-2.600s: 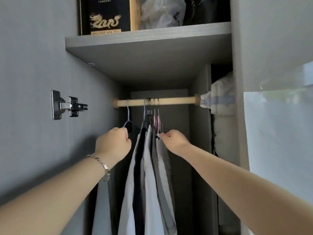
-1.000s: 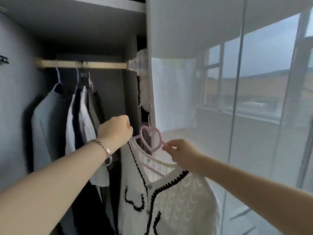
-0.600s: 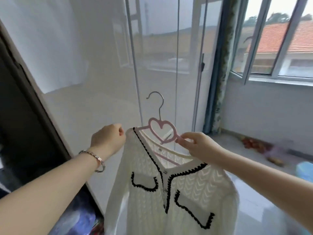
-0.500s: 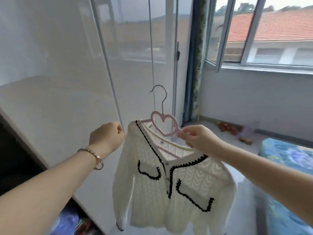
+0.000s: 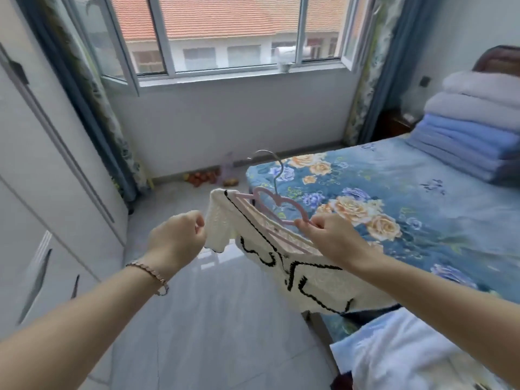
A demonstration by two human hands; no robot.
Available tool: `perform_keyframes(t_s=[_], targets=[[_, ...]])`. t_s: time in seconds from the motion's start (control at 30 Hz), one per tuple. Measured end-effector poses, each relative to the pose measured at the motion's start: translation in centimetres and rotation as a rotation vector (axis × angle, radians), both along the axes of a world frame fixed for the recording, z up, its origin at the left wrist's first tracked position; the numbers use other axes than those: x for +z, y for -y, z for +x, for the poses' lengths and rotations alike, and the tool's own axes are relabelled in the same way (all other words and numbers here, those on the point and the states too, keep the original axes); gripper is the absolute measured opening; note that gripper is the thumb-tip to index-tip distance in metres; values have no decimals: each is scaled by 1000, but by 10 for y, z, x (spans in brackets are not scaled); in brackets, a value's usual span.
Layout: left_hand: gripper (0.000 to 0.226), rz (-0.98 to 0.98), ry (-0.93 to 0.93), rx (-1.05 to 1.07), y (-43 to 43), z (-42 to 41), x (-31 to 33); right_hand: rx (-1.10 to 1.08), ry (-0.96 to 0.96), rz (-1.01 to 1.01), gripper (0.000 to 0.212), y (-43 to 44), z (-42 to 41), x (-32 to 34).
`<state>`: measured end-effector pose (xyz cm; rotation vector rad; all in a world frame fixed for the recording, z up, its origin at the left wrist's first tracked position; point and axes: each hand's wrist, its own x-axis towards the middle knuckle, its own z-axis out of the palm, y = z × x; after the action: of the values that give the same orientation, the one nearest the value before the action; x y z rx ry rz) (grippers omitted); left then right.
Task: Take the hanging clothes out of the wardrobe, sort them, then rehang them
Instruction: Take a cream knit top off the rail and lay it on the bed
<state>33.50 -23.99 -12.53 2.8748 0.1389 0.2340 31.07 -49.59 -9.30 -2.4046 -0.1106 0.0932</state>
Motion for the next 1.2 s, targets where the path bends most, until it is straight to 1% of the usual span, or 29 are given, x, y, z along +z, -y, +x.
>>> perform_keyframes(t_s=[0.13, 0.23, 0.33, 0.47, 0.6, 0.7, 0.77, 0.87, 1.03, 1.13, 1.2], targets=[[17, -22, -42, -205, 57, 20, -5, -235, 14, 29, 51, 41, -46, 8], [21, -4, -57, -374, 109, 22, -2, -421, 29, -28, 56, 70, -83, 17], [21, 17, -71, -507, 160, 20, -1, -595, 22, -83, 62, 104, -118, 25], [19, 32, -80, -675, 228, 13, -2, -810, 59, -169, 65, 163, -161, 37], [19, 24, -100, -824, 293, 6, -9, -981, 76, -233, 61, 225, -193, 41], [21, 35, -113, -881, 337, 2, -21, -1078, 100, -273, 55, 274, -205, 36], [23, 59, -121, -894, 364, 1, -32, -1118, 93, -289, 53, 311, -207, 23], [18, 82, -175, -915, 407, 9, -54, -1140, 31, -277, 51, 372, -201, -7], [24, 132, -238, -860, 489, 32, -92, -1147, -96, -224, 49, 489, -166, -81], [24, 160, -309, -797, 539, 46, -115, -1049, -218, -186, 47, 554, -140, -132], [23, 210, -359, -773, 570, 54, -131, -916, -376, -241, 37, 592, -127, -180]])
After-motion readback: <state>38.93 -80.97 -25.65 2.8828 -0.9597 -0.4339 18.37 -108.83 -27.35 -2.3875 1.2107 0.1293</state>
